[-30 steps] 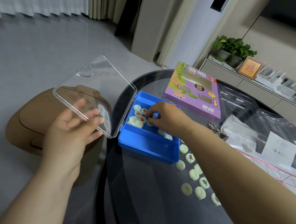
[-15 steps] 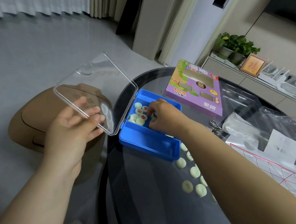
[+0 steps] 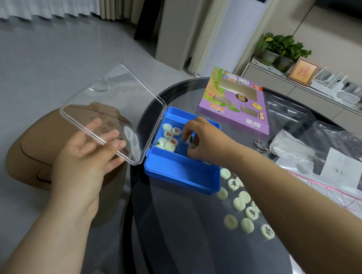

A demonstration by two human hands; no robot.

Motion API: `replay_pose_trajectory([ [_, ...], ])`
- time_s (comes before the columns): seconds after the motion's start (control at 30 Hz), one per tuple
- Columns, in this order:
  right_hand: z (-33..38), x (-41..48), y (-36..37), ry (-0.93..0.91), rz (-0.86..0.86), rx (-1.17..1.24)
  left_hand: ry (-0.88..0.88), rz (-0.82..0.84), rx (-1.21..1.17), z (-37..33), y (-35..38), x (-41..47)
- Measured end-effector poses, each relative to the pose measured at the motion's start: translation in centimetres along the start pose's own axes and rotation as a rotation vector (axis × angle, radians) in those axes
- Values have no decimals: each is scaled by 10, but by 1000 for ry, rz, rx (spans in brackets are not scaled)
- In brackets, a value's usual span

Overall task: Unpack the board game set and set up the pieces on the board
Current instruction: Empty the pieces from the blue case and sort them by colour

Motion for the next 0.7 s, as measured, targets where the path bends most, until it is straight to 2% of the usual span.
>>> replay_pose_trajectory([
  [0.23, -19, -28, -27, 20, -61, 45, 5, 6, 19, 1, 1, -1],
  [0.5, -52, -67, -12, 91, 67, -135, 10, 5, 18, 1, 2, -1],
  [0.7, -27, -55, -30, -10, -14, -107, 16, 6, 24, 2, 4, -1],
])
Point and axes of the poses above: each hand's wrist, its own x-axis towards the middle knuckle, its own y-axis out of the palm, z = x × y, the point moved 8 cm from there along x, towards the middle knuckle, and after that the axes turned 3 degrees about -x, right-handed, at the moved point
